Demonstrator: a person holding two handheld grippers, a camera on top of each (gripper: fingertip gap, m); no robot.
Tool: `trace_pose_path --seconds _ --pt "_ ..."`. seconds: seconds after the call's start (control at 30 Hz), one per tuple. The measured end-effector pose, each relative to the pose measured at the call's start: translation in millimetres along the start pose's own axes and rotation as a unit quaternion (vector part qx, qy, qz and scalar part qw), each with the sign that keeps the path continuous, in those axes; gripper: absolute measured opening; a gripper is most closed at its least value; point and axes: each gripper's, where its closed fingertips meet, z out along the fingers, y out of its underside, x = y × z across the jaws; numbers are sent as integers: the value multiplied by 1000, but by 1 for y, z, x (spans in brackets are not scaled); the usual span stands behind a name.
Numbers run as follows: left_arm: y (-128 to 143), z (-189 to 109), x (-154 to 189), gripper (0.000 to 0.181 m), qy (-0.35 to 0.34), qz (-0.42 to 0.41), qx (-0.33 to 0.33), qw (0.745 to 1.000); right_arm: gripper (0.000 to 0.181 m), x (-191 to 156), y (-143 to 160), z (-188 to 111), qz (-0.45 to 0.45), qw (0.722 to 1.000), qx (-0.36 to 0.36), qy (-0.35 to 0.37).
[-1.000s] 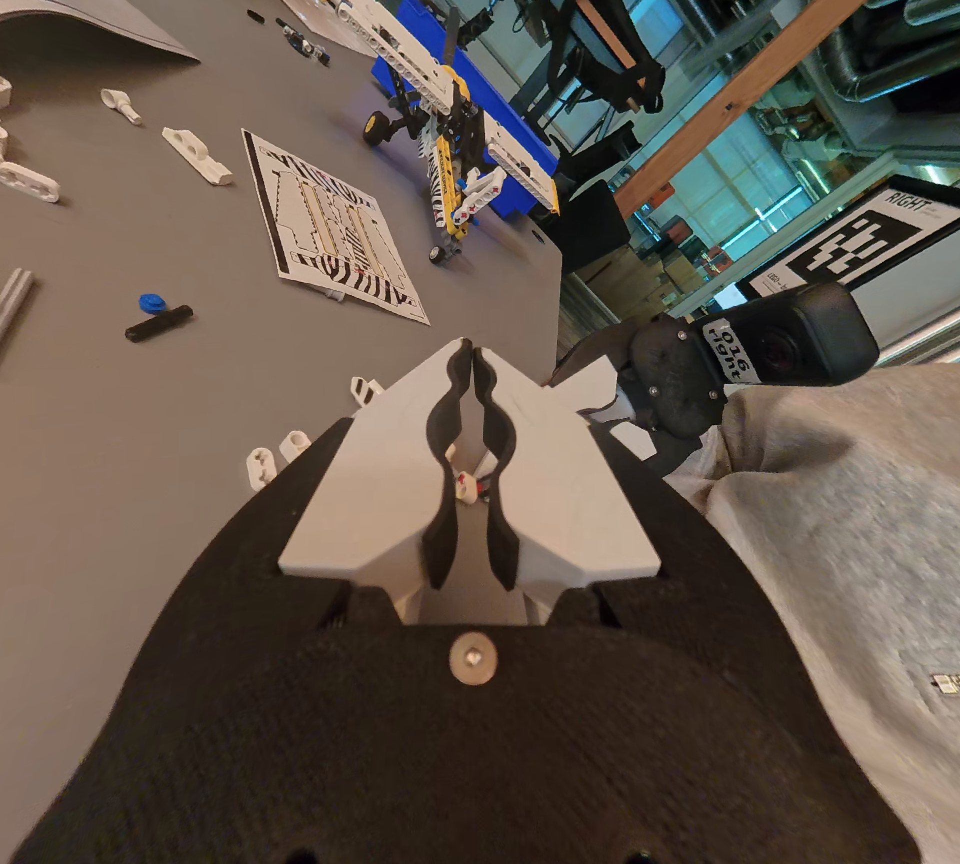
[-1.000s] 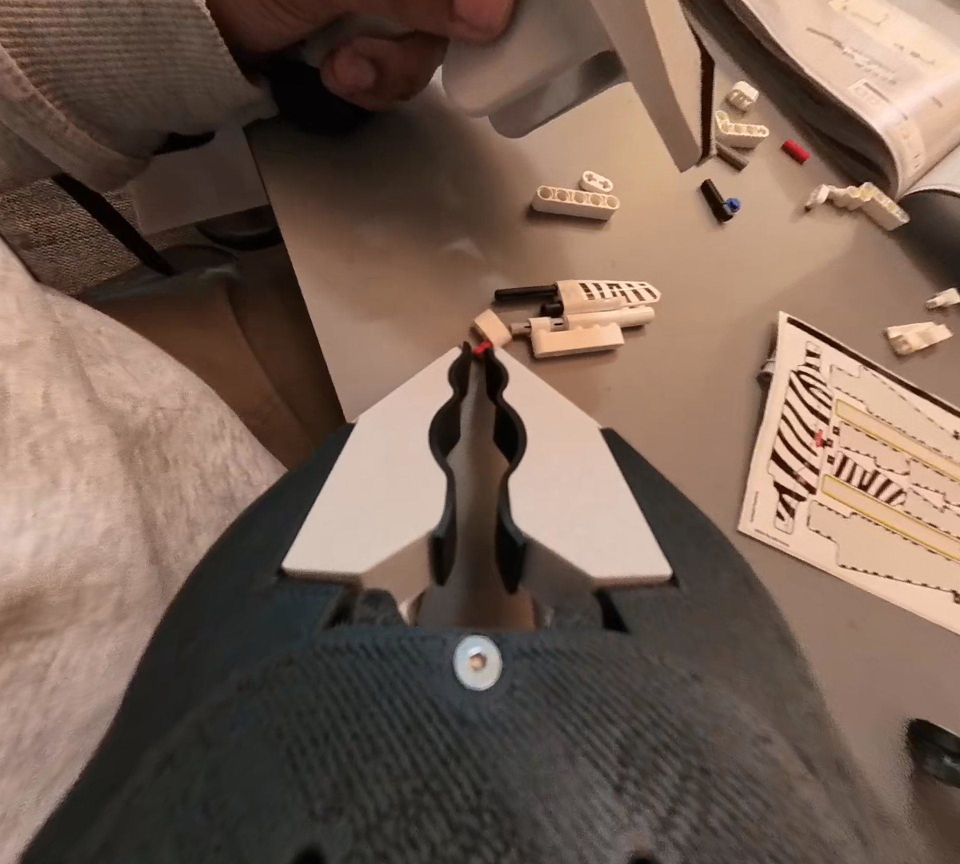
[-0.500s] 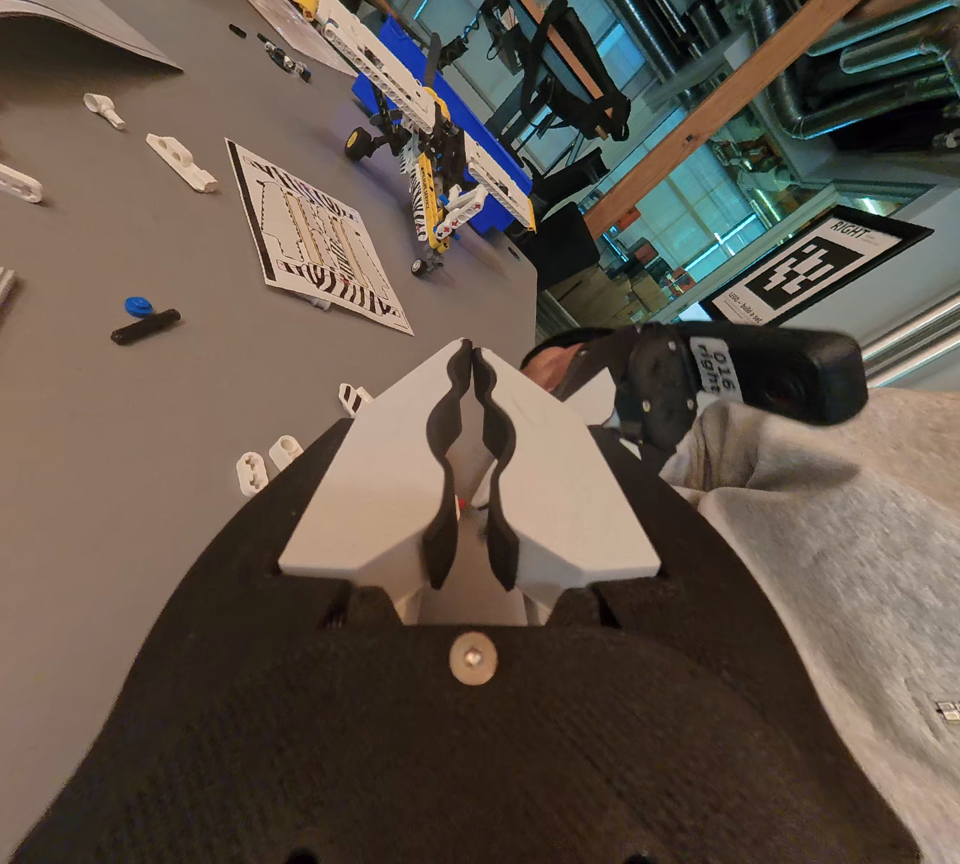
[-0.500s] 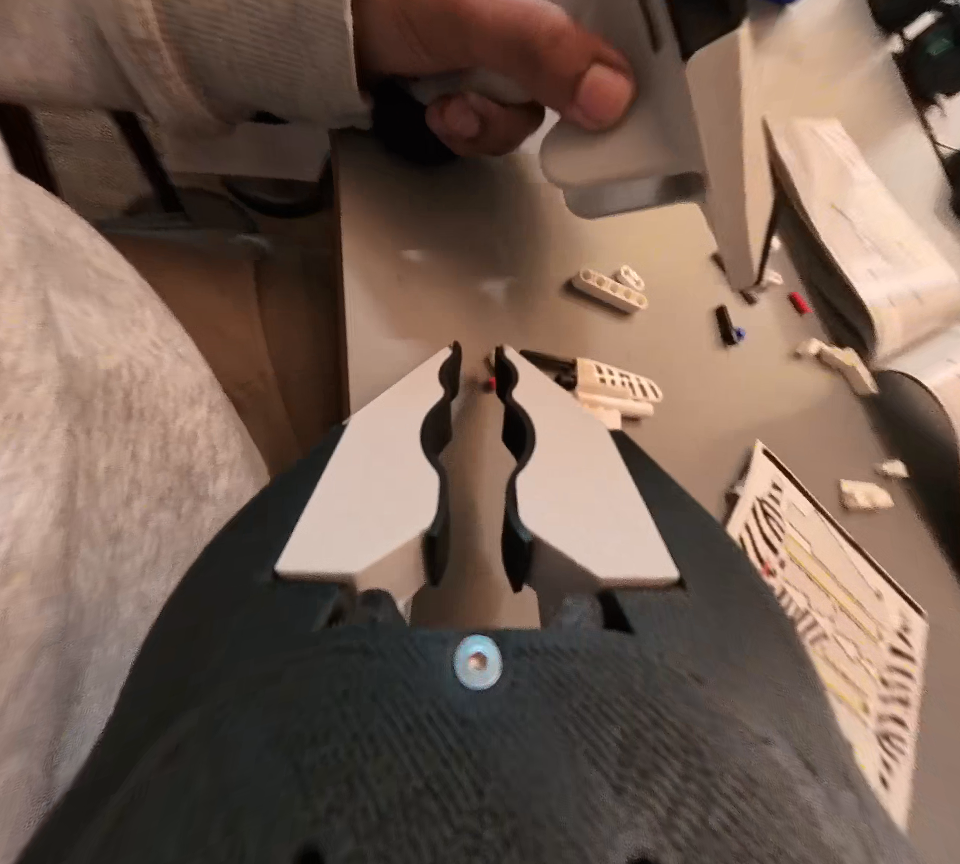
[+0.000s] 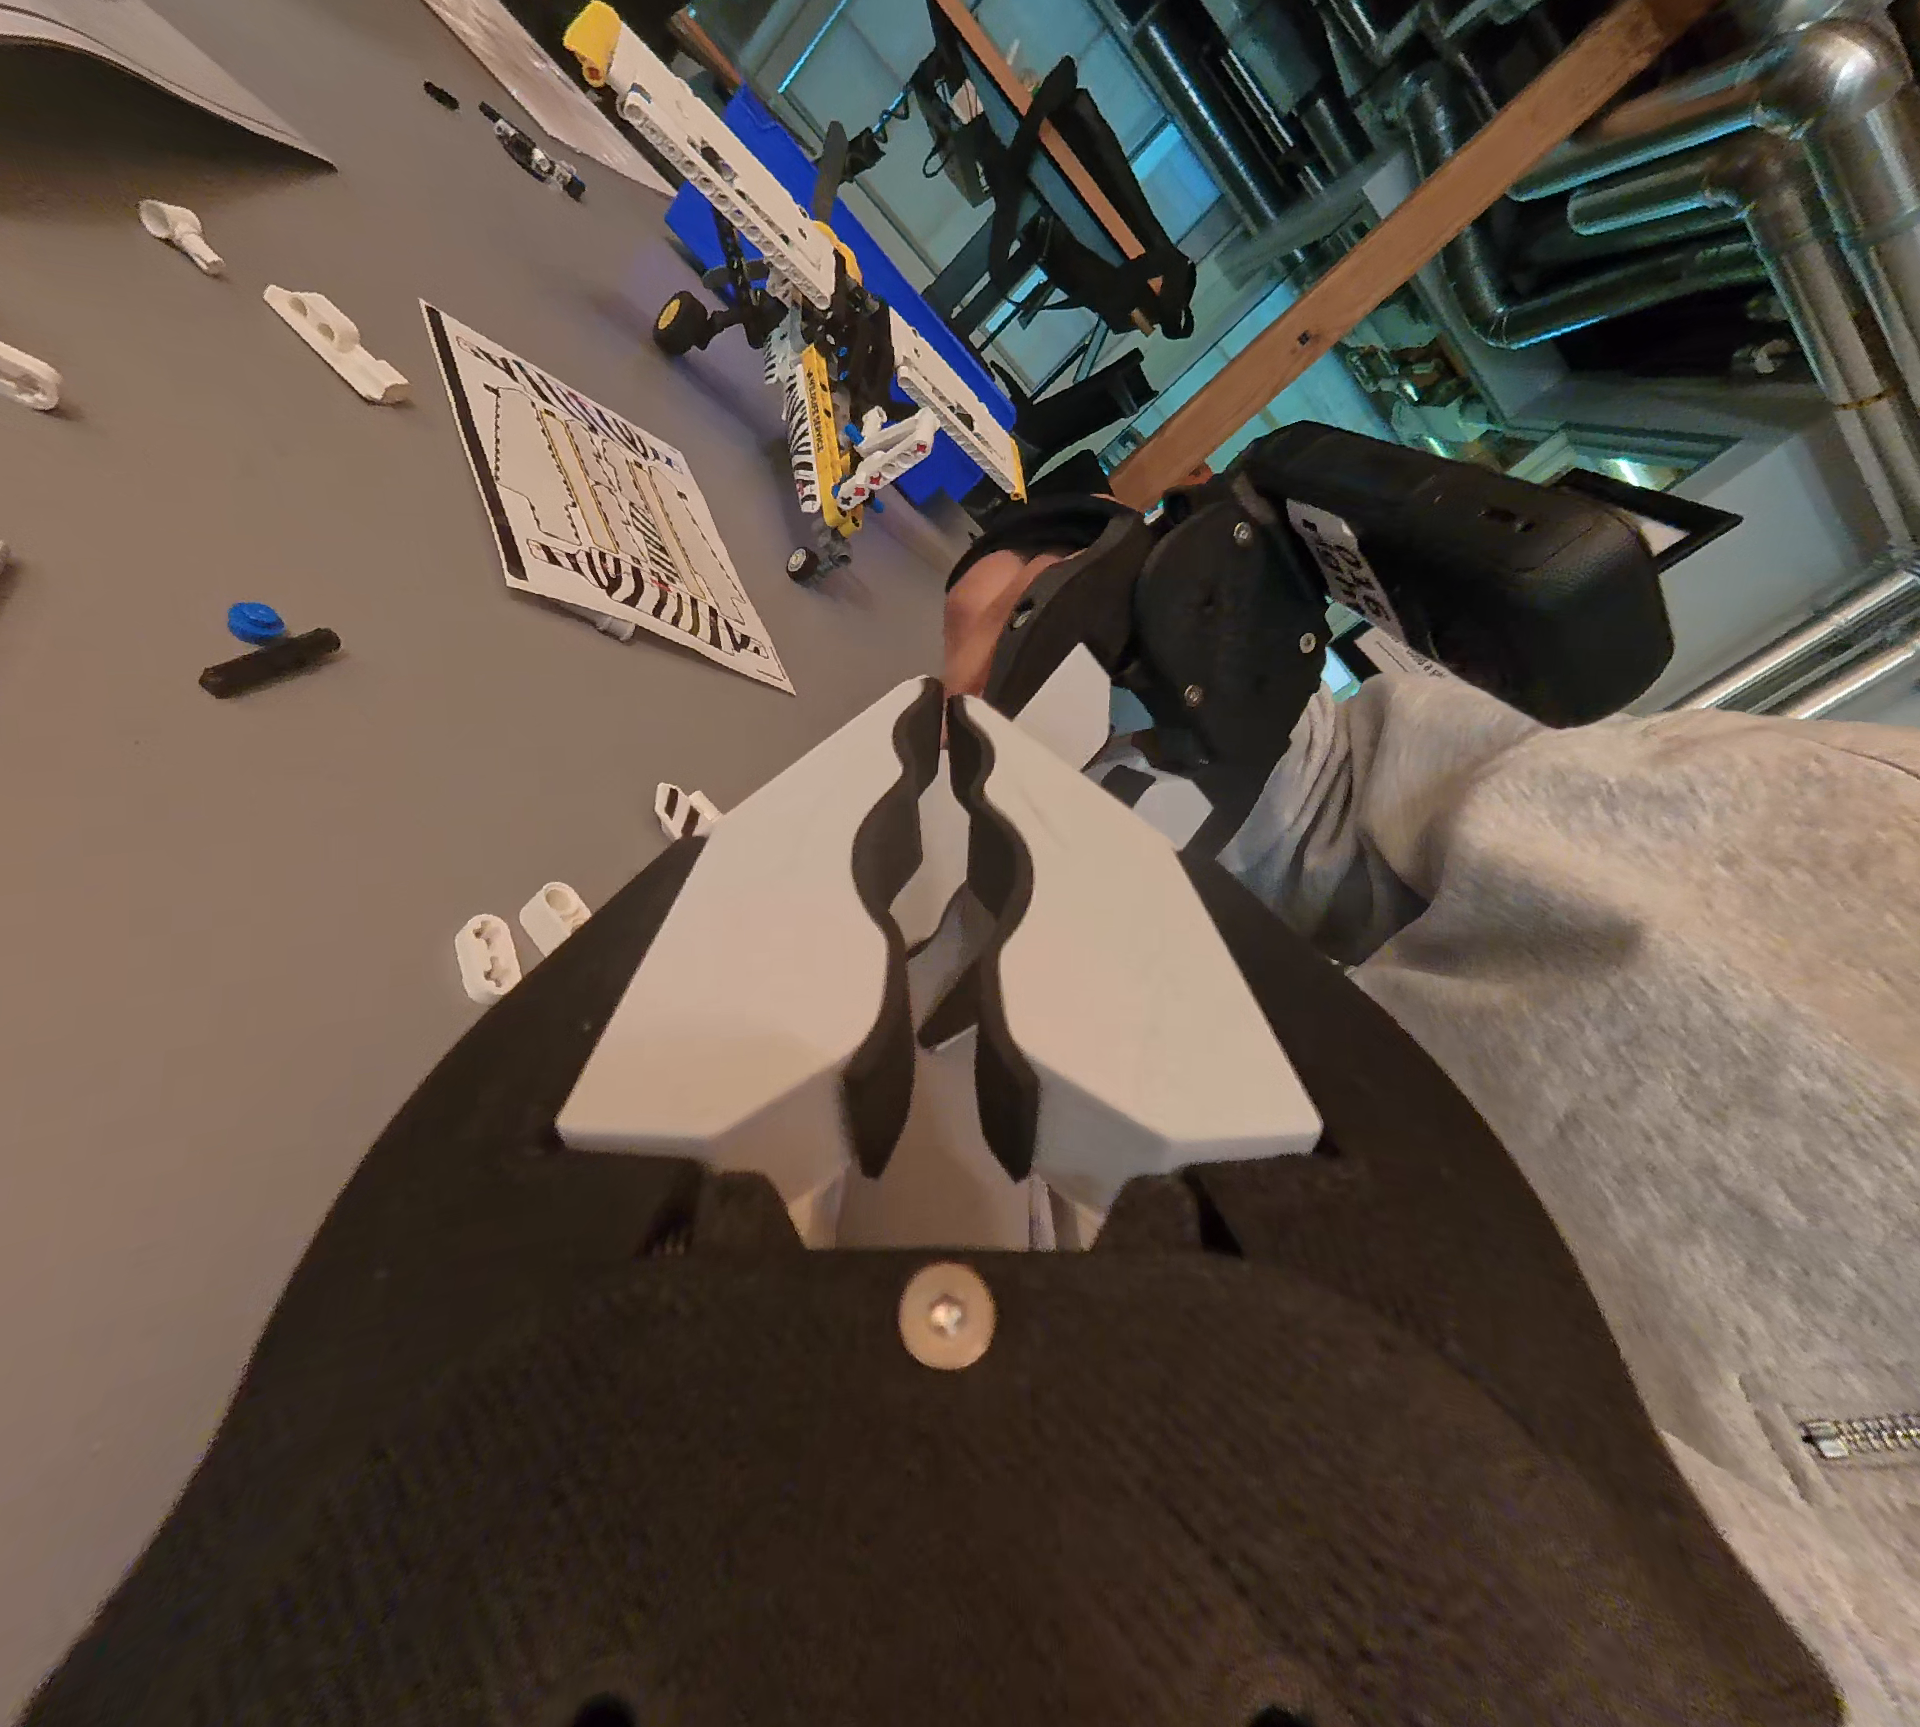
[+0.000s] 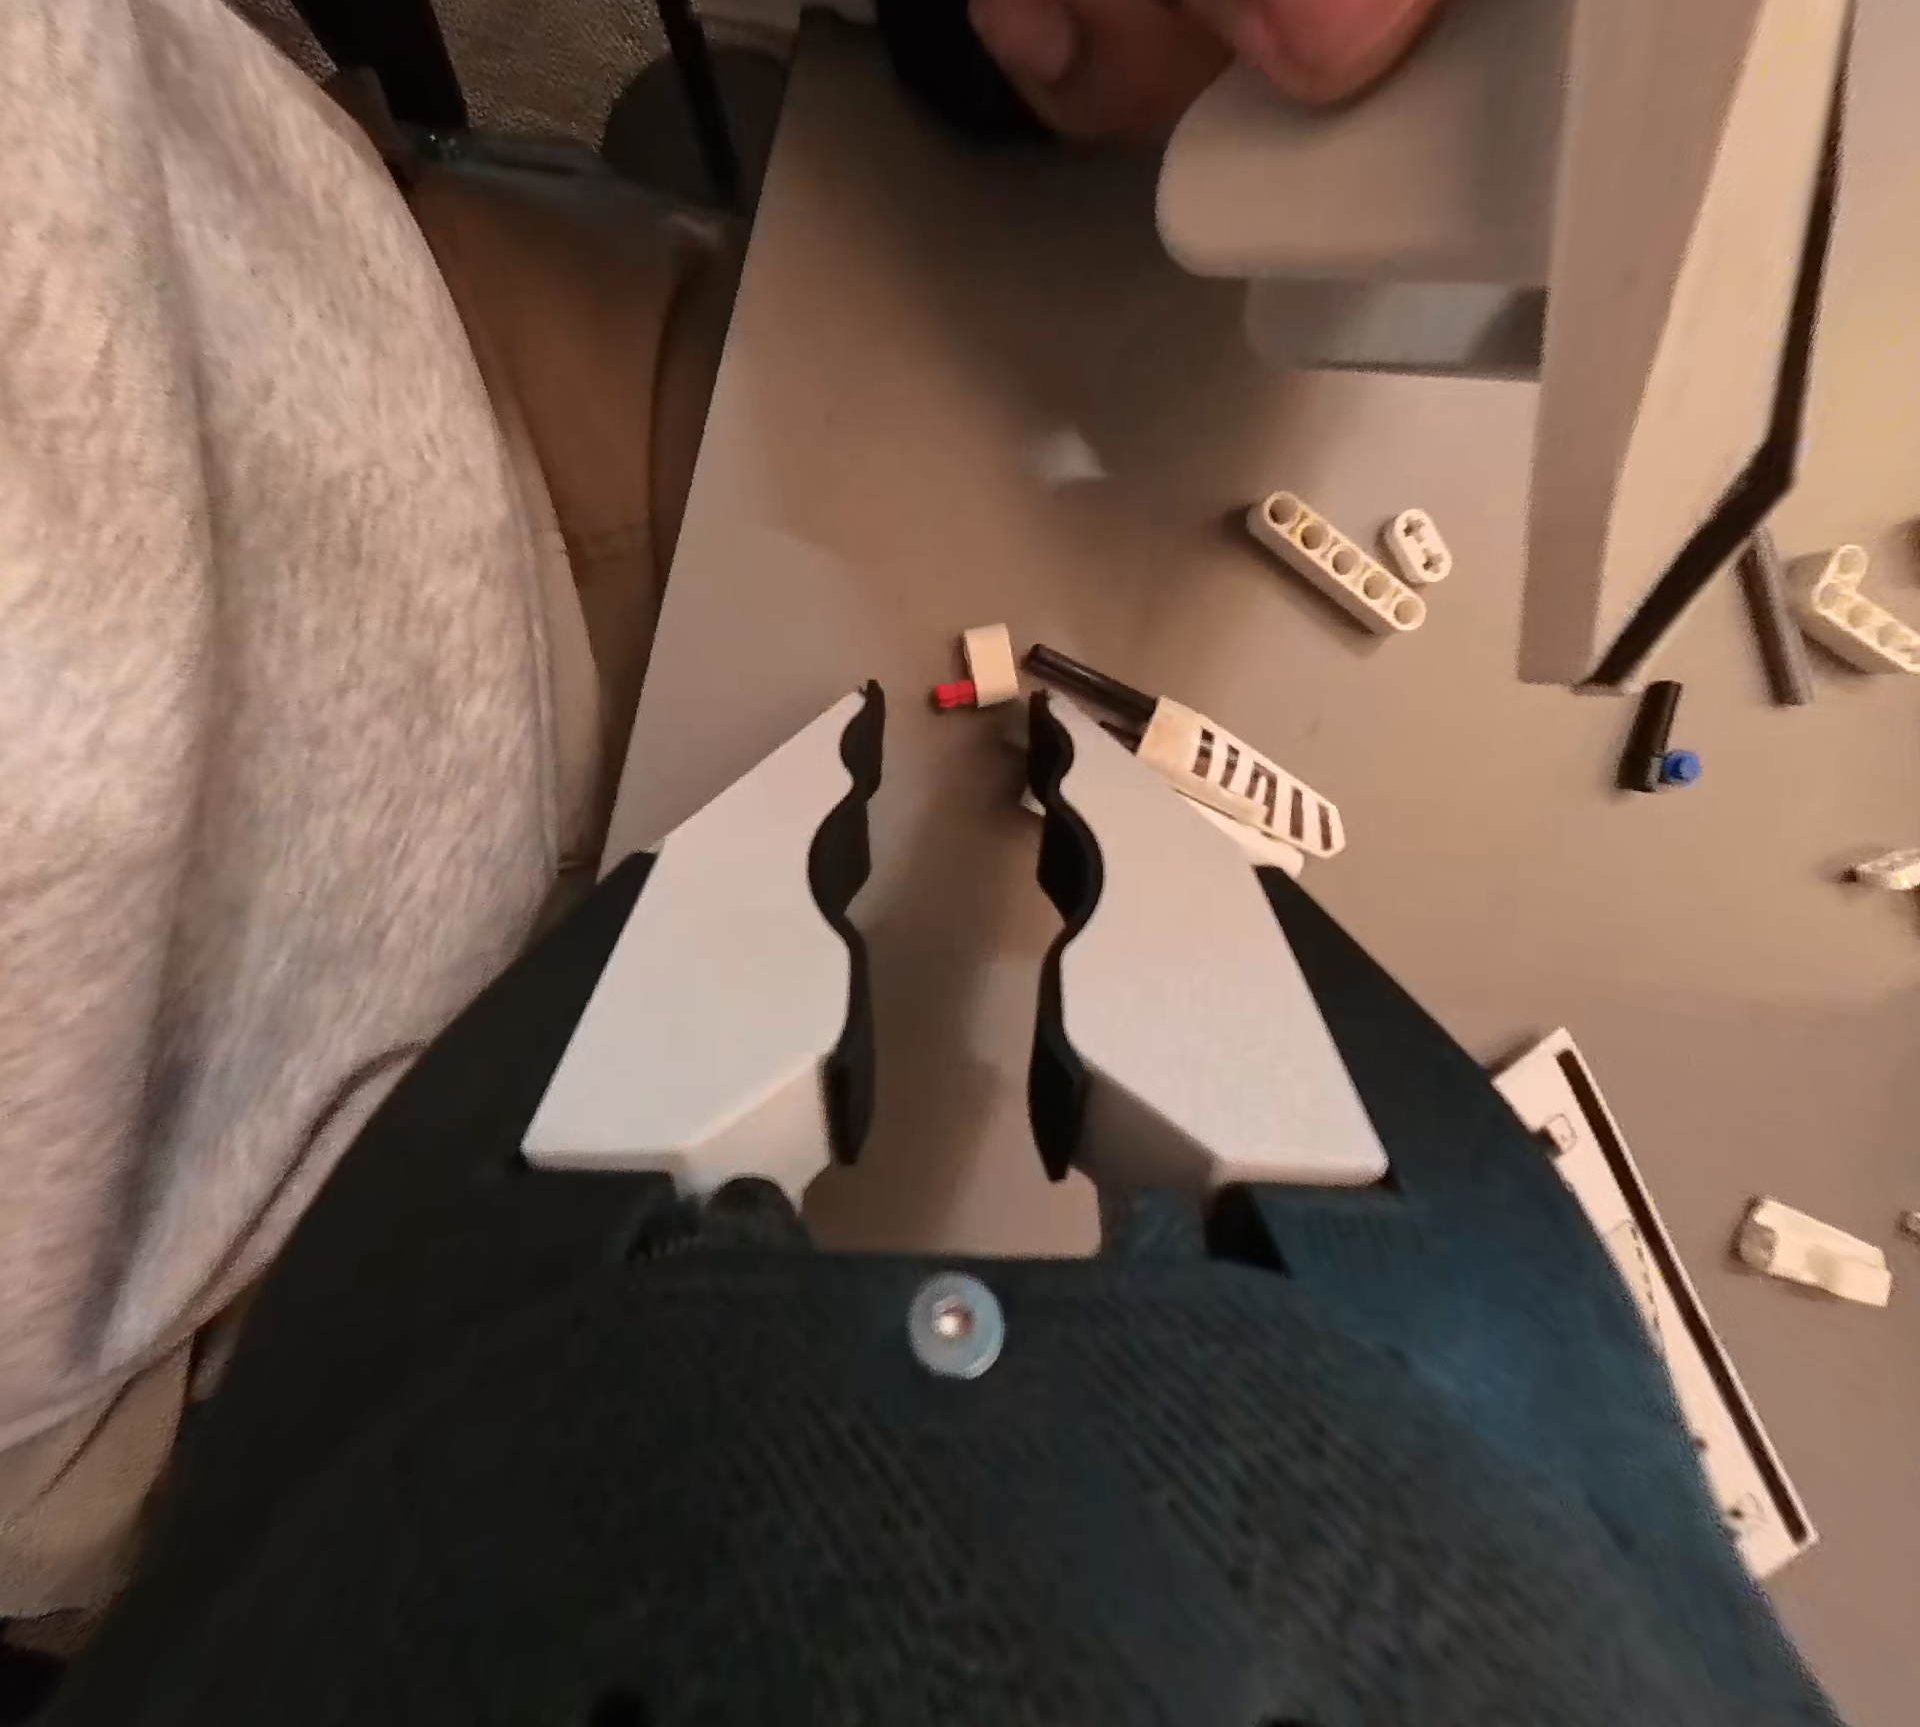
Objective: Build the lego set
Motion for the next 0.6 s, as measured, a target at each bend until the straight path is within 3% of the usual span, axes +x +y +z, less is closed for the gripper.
trace_pose_path --seconds 0.27,0.6 --pt "-1 -1 0 0 4 -4 5 1000 14 0 -9 1 7 1000 23 18" --pt "-1 -1 -1 0 -2 -1 2 1000 14 -3 7 -7 136 989 20 60"
